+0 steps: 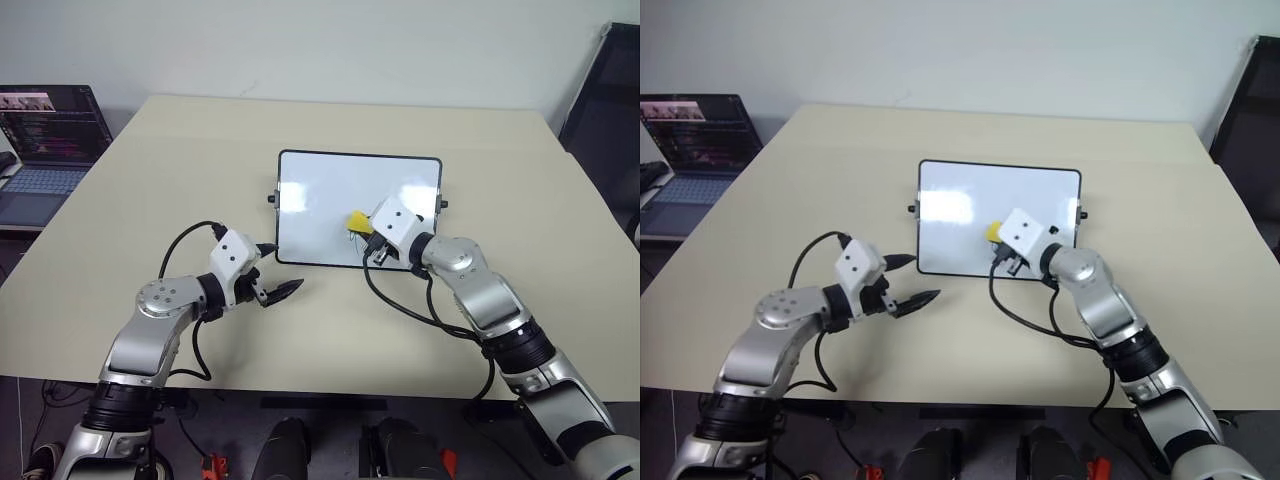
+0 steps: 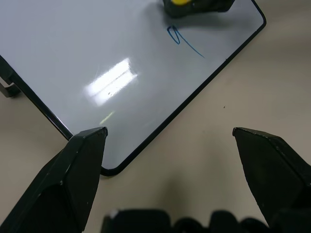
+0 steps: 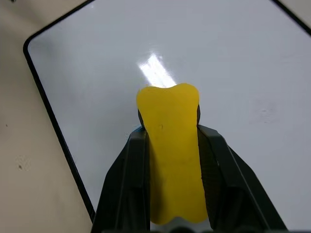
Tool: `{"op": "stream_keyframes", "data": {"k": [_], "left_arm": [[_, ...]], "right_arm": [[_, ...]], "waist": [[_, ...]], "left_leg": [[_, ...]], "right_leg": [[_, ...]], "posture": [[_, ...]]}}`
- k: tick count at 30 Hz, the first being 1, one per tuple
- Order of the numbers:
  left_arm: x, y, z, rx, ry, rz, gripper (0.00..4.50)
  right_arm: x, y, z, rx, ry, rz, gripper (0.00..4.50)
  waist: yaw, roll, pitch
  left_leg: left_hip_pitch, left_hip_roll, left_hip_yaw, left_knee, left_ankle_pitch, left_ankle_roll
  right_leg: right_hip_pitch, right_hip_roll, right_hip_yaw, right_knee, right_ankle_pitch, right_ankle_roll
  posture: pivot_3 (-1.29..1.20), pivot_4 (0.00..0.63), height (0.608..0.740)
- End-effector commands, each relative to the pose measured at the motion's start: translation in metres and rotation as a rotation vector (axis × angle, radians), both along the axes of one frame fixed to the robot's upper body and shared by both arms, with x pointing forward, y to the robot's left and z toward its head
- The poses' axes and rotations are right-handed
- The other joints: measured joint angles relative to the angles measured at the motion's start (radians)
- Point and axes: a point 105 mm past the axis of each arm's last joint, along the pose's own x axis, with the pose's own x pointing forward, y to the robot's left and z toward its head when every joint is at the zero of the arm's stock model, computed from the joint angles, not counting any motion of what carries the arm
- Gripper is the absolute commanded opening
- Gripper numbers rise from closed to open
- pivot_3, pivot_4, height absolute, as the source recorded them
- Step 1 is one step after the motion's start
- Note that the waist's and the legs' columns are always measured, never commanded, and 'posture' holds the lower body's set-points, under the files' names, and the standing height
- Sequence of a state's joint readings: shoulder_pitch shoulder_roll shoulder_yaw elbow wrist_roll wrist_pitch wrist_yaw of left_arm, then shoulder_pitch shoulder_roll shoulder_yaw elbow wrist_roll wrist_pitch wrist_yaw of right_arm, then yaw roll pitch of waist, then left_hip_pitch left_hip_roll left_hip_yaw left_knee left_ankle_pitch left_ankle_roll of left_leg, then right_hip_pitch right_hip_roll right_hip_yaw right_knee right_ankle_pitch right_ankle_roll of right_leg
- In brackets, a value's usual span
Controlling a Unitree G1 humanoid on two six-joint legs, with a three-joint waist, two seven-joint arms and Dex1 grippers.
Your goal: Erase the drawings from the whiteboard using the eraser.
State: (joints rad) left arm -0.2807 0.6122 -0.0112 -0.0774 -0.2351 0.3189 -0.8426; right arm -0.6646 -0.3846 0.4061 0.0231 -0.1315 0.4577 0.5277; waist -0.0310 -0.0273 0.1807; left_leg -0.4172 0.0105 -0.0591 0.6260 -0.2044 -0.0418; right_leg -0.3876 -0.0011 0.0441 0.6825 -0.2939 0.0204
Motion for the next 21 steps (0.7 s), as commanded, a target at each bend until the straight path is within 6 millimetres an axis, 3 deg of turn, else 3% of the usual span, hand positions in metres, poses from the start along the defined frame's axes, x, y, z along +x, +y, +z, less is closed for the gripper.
{"op": "stream_keyframes", "data": {"k": [1, 5, 10, 13, 18, 21], "left_arm": [[-0.003, -0.004, 0.012, 0.009, -0.047, -0.022, 4.50], [-0.004, -0.004, 0.011, 0.006, -0.045, -0.022, 4.50], [-0.005, -0.007, 0.011, 0.007, -0.042, -0.031, 4.50], [-0.005, -0.008, 0.011, 0.007, -0.042, -0.034, 4.50], [-0.005, -0.009, 0.009, 0.004, -0.039, -0.036, 4.50], [-0.005, -0.010, 0.008, 0.003, -0.037, -0.036, 4.50]], "right_arm": [[-0.001, 0.004, -0.003, -0.085, -0.011, 0.046, 0.99], [-0.007, 0.007, -0.009, -0.125, 0.037, 0.088, 0.99], [0.010, 0.006, 0.014, -0.052, -0.017, 0.019, 0.99], [0.014, 0.006, 0.017, -0.046, -0.018, 0.009, 0.99], [0.001, 0.005, -0.009, -0.123, 0.084, 0.067, 0.99], [-0.003, 0.002, -0.013, -0.153, 0.100, 0.079, 0.99]], "waist": [[0.000, 0.000, 0.000], [-0.001, 0.000, 0.000], [-0.002, 0.000, 0.000], [-0.001, 0.000, 0.000], [-0.001, 0.000, 0.000], [-0.001, 0.000, 0.000]], "left_leg": [[0.000, 0.000, 0.000, 0.000, 0.000, 0.000], [0.000, 0.000, 0.000, 0.001, 0.000, 0.000], [0.000, 0.001, 0.000, 0.001, 0.000, 0.000], [0.000, 0.001, 0.000, 0.001, 0.000, 0.000], [0.000, 0.000, 0.000, 0.001, 0.000, 0.000], [0.000, 0.000, -0.001, 0.001, 0.000, 0.000]], "right_leg": [[0.000, 0.000, 0.000, 0.000, 0.000, 0.000], [0.000, 0.000, 0.000, 0.000, 0.000, 0.000], [0.000, 0.000, 0.000, 0.001, 0.000, 0.000], [0.000, 0.000, 0.000, 0.001, 0.000, 0.000], [0.000, 0.000, 0.000, 0.001, 0.000, 0.000], [0.001, 0.000, 0.000, 0.001, 0.000, 0.000]], "posture": [[0.00, 0.150, 0.740], [0.00, 0.150, 0.740], [0.00, 0.150, 0.740], [0.00, 0.150, 0.740], [0.00, 0.150, 0.740], [0.00, 0.150, 0.740]]}}
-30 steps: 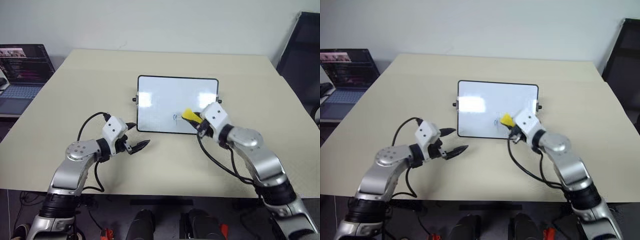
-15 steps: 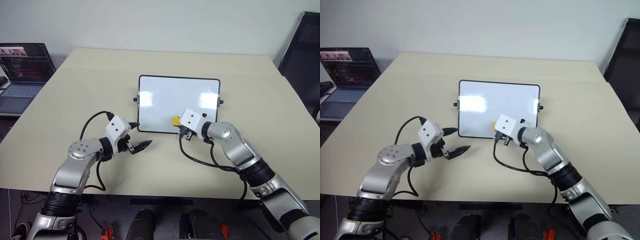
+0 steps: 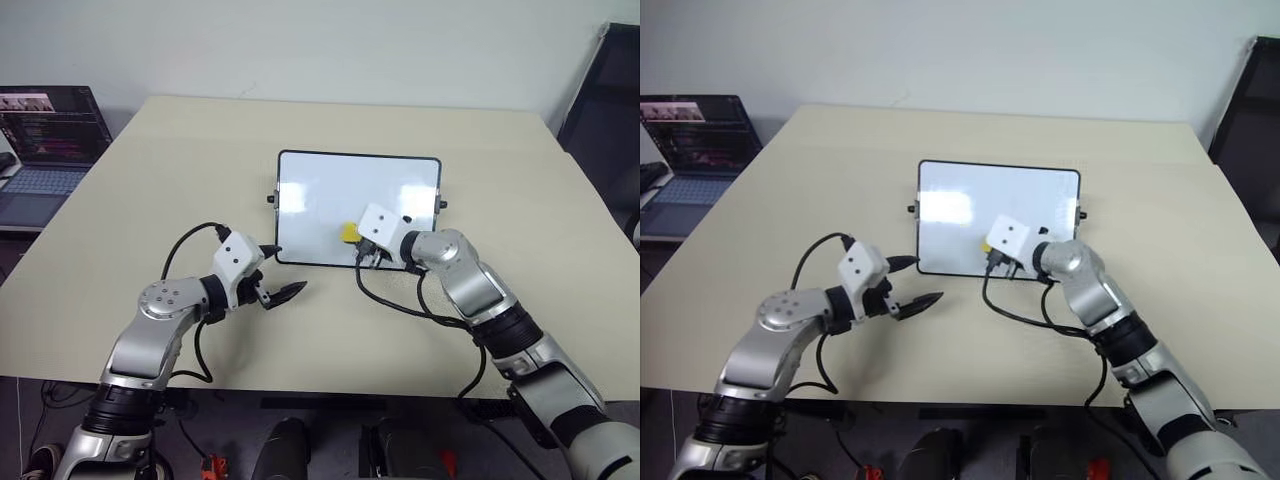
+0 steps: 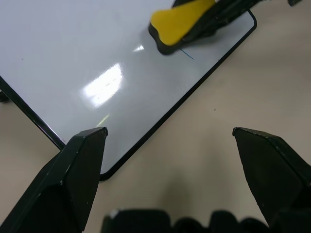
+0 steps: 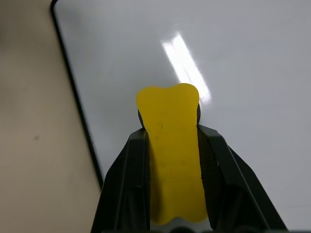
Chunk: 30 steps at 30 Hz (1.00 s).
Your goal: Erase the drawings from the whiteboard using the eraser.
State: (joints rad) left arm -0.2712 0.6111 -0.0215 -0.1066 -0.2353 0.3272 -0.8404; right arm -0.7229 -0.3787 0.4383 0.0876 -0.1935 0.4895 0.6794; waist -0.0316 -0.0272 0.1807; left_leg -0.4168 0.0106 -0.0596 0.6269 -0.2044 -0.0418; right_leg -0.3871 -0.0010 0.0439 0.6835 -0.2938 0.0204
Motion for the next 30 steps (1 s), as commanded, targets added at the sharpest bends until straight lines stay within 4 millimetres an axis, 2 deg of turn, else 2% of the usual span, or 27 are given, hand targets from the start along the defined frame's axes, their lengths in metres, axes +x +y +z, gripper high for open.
{"op": "stream_keyframes", "data": {"k": [1, 4, 6, 11, 16, 20, 22, 30], "left_arm": [[-0.001, -0.004, 0.008, -0.002, -0.035, -0.019, 4.50], [-0.002, -0.005, 0.007, -0.003, -0.034, -0.022, 4.50], [-0.001, -0.005, 0.007, -0.003, -0.033, -0.023, 4.50], [-0.001, -0.005, 0.005, -0.003, -0.033, -0.025, 4.50], [-0.002, -0.004, 0.004, -0.003, -0.031, -0.025, 4.50], [-0.002, -0.003, 0.002, -0.004, -0.027, -0.023, 4.50], [-0.002, -0.003, 0.002, -0.006, -0.026, -0.022, 4.50], [-0.003, -0.004, 0.003, -0.007, -0.026, -0.021, 4.50]], "right_arm": [[0.000, -0.005, 0.003, -0.030, -0.021, -0.011, 0.99], [0.015, -0.014, 0.021, 0.004, -0.118, -0.094, 0.99], [0.018, -0.017, 0.024, 0.008, -0.132, -0.109, 0.99], [-0.002, -0.014, -0.007, -0.070, 0.007, -0.015, 0.99], [-0.010, -0.013, -0.013, -0.115, 0.039, 0.024, 0.99], [0.015, -0.013, 0.021, -0.042, -0.159, -0.081, 0.99], [0.019, -0.013, 0.026, -0.031, -0.193, -0.094, 0.99], [-0.003, -0.020, -0.015, -0.179, -0.062, 0.025, 0.99]], "waist": [[0.000, 0.000, 0.000], [-0.001, 0.000, 0.000], [0.000, 0.000, 0.000], [0.001, 0.000, 0.000], [0.000, 0.000, 0.000], [-0.002, 0.000, 0.000], [-0.002, 0.000, 0.000], [0.000, 0.000, 0.000]], "left_leg": [[0.000, 0.000, 0.000, 0.000, 0.000, 0.000], [0.000, 0.000, 0.000, 0.001, 0.000, 0.000], [0.001, 0.000, 0.000, 0.001, 0.000, 0.000], [0.001, 0.000, 0.000, 0.002, 0.000, 0.000], [0.001, 0.000, 0.000, 0.002, 0.000, 0.000], [0.002, 0.000, 0.001, 0.002, 0.000, 0.000], [0.002, 0.001, 0.002, 0.002, 0.001, 0.000], [0.002, 0.000, 0.001, 0.002, 0.001, 0.000]], "right_leg": [[0.000, 0.000, 0.000, 0.000, 0.000, 0.000], [0.000, 0.000, 0.000, 0.001, 0.000, 0.000], [0.000, 0.000, 0.000, 0.002, 0.000, 0.000], [0.000, 0.000, 0.000, 0.003, 0.000, 0.000], [0.000, 0.000, 0.000, 0.004, 0.000, 0.000], [0.000, 0.000, 0.000, 0.005, 0.000, 0.000], [-0.001, 0.000, 0.001, 0.006, 0.000, 0.000], [0.000, 0.000, 0.001, 0.006, 0.000, 0.000]], "posture": [[0.00, 0.150, 0.740], [0.00, 0.150, 0.740], [0.00, 0.150, 0.740], [0.00, 0.150, 0.740], [0.00, 0.150, 0.740], [0.00, 0.150, 0.740], [0.00, 0.150, 0.740], [0.00, 0.150, 0.740]]}}
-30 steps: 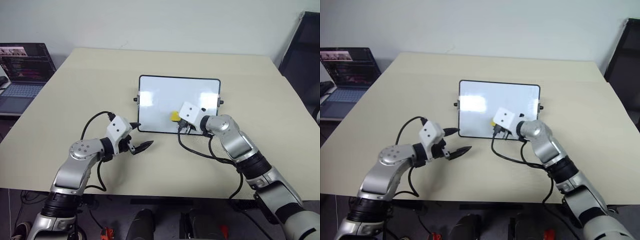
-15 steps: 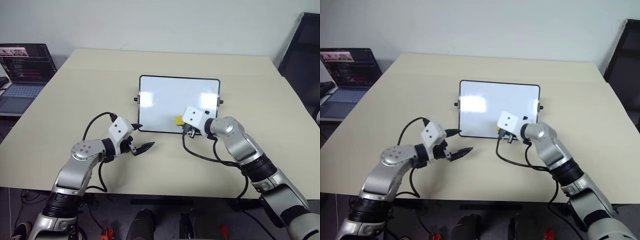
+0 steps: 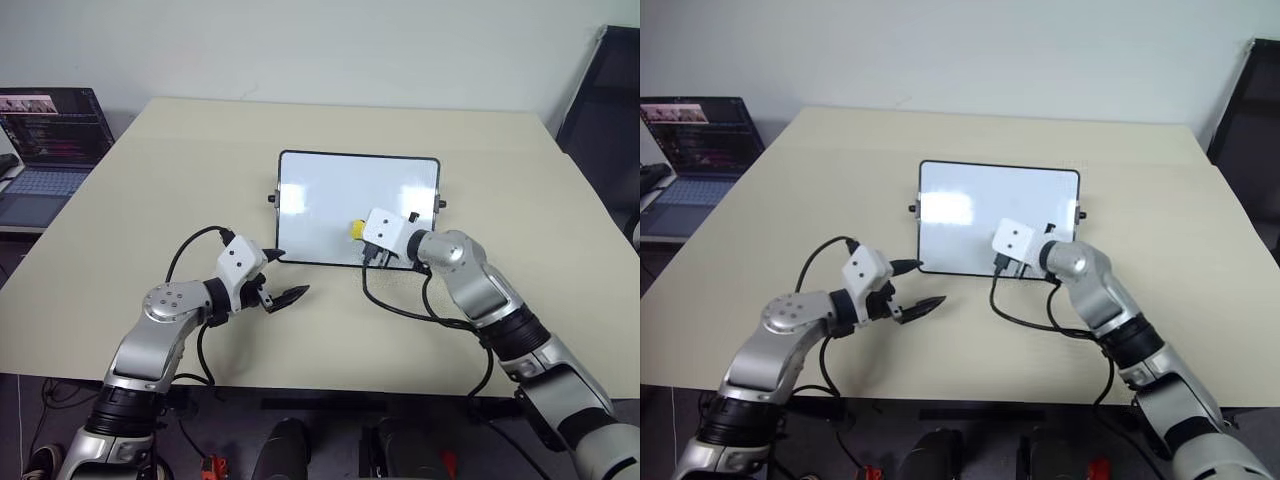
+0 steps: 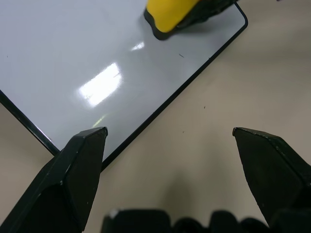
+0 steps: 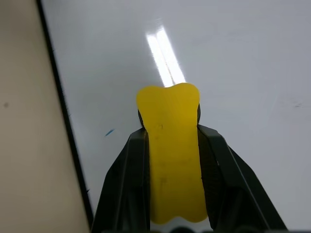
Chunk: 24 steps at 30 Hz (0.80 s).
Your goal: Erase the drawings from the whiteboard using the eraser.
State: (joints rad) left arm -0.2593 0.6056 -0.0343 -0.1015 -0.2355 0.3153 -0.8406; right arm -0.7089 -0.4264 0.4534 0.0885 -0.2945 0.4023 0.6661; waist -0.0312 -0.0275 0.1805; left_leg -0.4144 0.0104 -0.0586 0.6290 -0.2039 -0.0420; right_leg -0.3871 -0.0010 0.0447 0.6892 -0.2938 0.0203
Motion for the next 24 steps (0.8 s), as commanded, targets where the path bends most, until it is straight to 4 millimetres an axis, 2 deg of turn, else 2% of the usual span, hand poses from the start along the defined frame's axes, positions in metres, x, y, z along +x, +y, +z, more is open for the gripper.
{"op": "stream_keyframes", "data": {"k": [1, 6, 10, 13, 17, 22, 24], "left_arm": [[-0.001, -0.002, 0.008, -0.004, -0.038, -0.011, 4.50], [-0.001, -0.003, 0.009, -0.006, -0.037, -0.016, 4.50], [-0.001, -0.004, 0.009, -0.007, -0.037, -0.021, 4.50], [-0.002, -0.004, 0.009, -0.008, -0.036, -0.024, 4.50], [-0.002, -0.005, 0.009, -0.009, -0.035, -0.026, 4.50], [-0.003, -0.006, 0.009, -0.011, -0.033, -0.029, 4.50], [-0.003, -0.007, 0.009, -0.011, -0.033, -0.030, 4.50]], "right_arm": [[-0.009, -0.007, -0.019, -0.087, 0.053, 0.031, 0.99], [-0.003, -0.010, -0.013, -0.125, -0.015, 0.021, 0.99], [0.014, -0.008, 0.016, -0.061, -0.178, -0.033, 0.99], [0.015, -0.004, 0.022, -0.034, -0.202, -0.035, 0.99], [0.012, -0.002, 0.017, -0.031, -0.181, -0.024, 0.99], [-0.008, -0.002, -0.009, -0.097, -0.045, 0.065, 0.99], [-0.013, -0.002, -0.012, -0.068, -0.013, 0.063, 0.99]], "waist": [[0.000, 0.000, 0.000], [-0.001, 0.000, 0.000], [-0.001, 0.000, 0.000], [-0.001, 0.000, 0.000], [-0.001, 0.000, 0.000], [-0.001, 0.000, 0.000], [-0.001, 0.000, 0.000]], "left_leg": [[0.000, 0.000, 0.000, 0.000, 0.000, 0.000], [0.001, 0.001, 0.000, 0.001, 0.000, 0.000], [0.001, 0.001, 0.001, 0.001, 0.000, 0.000], [0.002, 0.001, 0.001, 0.001, 0.000, 0.000], [0.002, 0.001, 0.001, 0.000, 0.000, 0.000], [0.001, 0.001, 0.001, 0.000, 0.000, 0.000], [0.001, 0.001, 0.000, 0.000, 0.000, 0.000]], "right_leg": [[0.000, 0.000, 0.000, 0.000, 0.000, 0.000], [0.000, 0.000, 0.000, 0.001, 0.000, 0.000], [0.001, 0.000, 0.000, 0.001, 0.000, 0.000], [0.001, 0.000, 0.001, 0.001, 0.000, 0.000], [0.001, 0.000, 0.000, 0.001, 0.000, 0.000], [0.001, 0.000, 0.000, 0.001, 0.000, 0.000], [0.001, 0.000, 0.000, 0.001, 0.000, 0.000]], "posture": [[0.00, 0.150, 0.740], [0.00, 0.150, 0.740], [0.00, 0.150, 0.740], [0.00, 0.150, 0.740], [0.00, 0.150, 0.740], [0.00, 0.150, 0.740], [0.00, 0.150, 0.740]]}}
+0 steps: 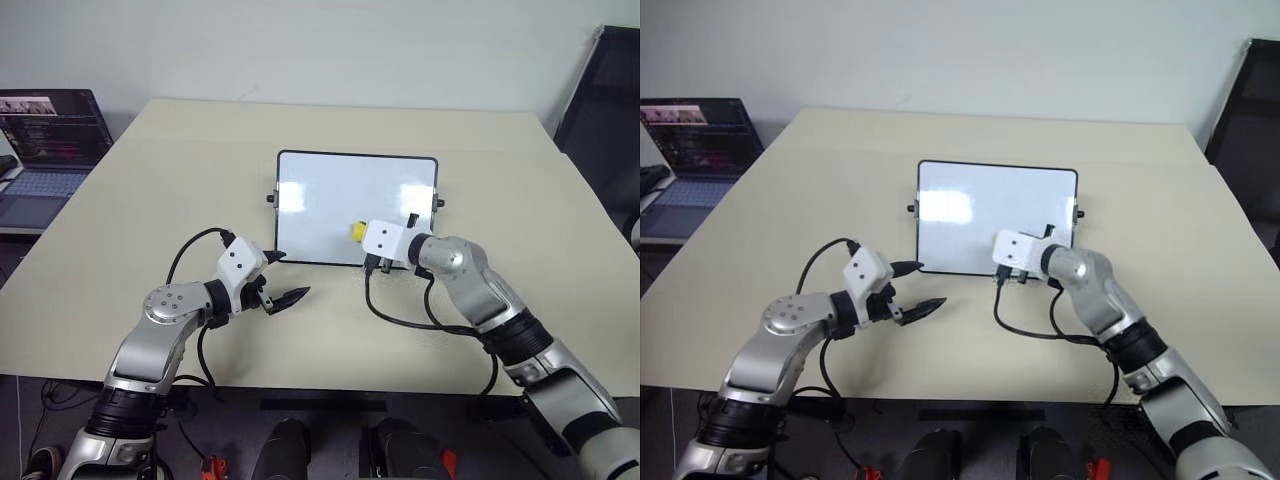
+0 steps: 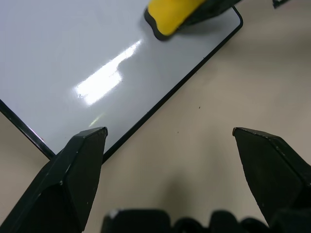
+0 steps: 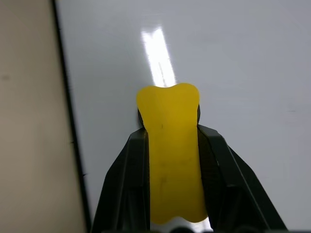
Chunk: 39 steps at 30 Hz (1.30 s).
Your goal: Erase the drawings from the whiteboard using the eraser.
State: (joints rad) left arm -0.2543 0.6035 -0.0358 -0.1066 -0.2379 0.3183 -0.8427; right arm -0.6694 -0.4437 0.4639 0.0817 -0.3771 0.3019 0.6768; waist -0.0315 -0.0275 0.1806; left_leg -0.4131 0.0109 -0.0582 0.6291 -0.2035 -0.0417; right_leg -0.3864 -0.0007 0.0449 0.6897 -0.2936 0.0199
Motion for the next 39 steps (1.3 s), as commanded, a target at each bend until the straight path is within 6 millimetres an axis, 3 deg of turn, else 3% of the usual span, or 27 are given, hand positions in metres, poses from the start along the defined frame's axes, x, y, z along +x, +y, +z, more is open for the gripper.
{"op": "stream_keyframes", "data": {"k": [1, 7, 11, 15, 18, 22, 29, 39], "left_arm": [[-0.002, -0.005, 0.010, -0.006, -0.038, -0.026, 4.50], [-0.001, -0.008, 0.016, -0.010, -0.052, -0.042, 4.50], [0.001, -0.020, 0.028, -0.042, -0.078, -0.104, 4.50], [-0.003, -0.045, 0.041, -0.045, -0.089, -0.237, 4.50], [-0.004, -0.064, 0.048, -0.035, -0.101, -0.334, 4.50], [-0.013, -0.092, 0.047, -0.025, -0.086, -0.490, 4.50], [-0.007, -0.121, 0.049, 0.013, -0.107, -0.648, 4.50], [-0.002, -0.130, 0.050, 0.039, -0.142, -0.718, 4.50]], "right_arm": [[-0.007, 0.001, 0.000, 0.067, 0.056, -0.011, 0.99], [-0.009, -0.003, 0.050, 0.505, 0.099, -0.126, 0.99], [-0.023, -0.029, 0.063, 0.663, 0.100, -0.217, 0.99], [-0.041, -0.077, 0.055, 0.762, 0.059, -0.401, 0.99], [-0.051, -0.113, 0.038, 0.772, 0.056, -0.586, 0.99], [-0.058, -0.141, 0.014, 0.785, 0.117, -0.773, 0.99], [-0.051, -0.148, -0.005, 0.826, 0.169, -0.890, 0.99], [-0.040, -0.157, -0.014, 0.911, 0.208, -0.982, 0.99]], "waist": [[0.000, 0.000, 0.000], [-0.001, 0.000, 0.000], [0.007, 0.000, 0.000], [0.016, 0.000, 0.000], [0.015, 0.000, 0.000], [-0.003, 0.001, 0.000], [-0.009, 0.001, 0.000], [-0.007, 0.001, 0.000]], "left_leg": [[0.000, 0.000, 0.000, 0.000, 0.000, 0.000], [-0.001, 0.001, 0.000, 0.000, 0.000, 0.000], [-0.003, -0.001, -0.003, -0.001, 0.000, 0.000], [-0.005, -0.002, -0.006, -0.001, 0.000, 0.000], [-0.005, -0.003, -0.004, -0.001, 0.000, 0.000], [-0.003, -0.001, -0.002, -0.001, 0.000, 0.000], [-0.002, -0.001, 0.000, -0.001, 0.000, 0.000], [-0.003, 0.000, 0.001, -0.002, 0.000, 0.000]], "right_leg": [[0.000, 0.000, 0.000, 0.000, 0.000, 0.000], [-0.001, 0.000, 0.000, 0.001, 0.000, 0.000], [-0.001, 0.000, -0.001, -0.001, 0.000, 0.000], [0.000, -0.001, -0.002, -0.004, 0.000, 0.000], [0.000, -0.001, -0.003, -0.004, 0.000, 0.001], [0.000, 0.001, -0.001, -0.004, 0.000, 0.001], [-0.001, 0.008, 0.002, -0.003, -0.002, 0.004], [-0.002, 0.007, 0.002, -0.003, 0.000, 0.001]], "posture": [[0.00, 0.150, 0.740], [0.00, 0.150, 0.740], [0.00, 0.150, 0.740], [0.00, 0.150, 0.740], [0.00, 0.150, 0.740], [0.00, 0.150, 0.740], [0.00, 0.150, 0.740], [0.00, 0.150, 0.740]]}}
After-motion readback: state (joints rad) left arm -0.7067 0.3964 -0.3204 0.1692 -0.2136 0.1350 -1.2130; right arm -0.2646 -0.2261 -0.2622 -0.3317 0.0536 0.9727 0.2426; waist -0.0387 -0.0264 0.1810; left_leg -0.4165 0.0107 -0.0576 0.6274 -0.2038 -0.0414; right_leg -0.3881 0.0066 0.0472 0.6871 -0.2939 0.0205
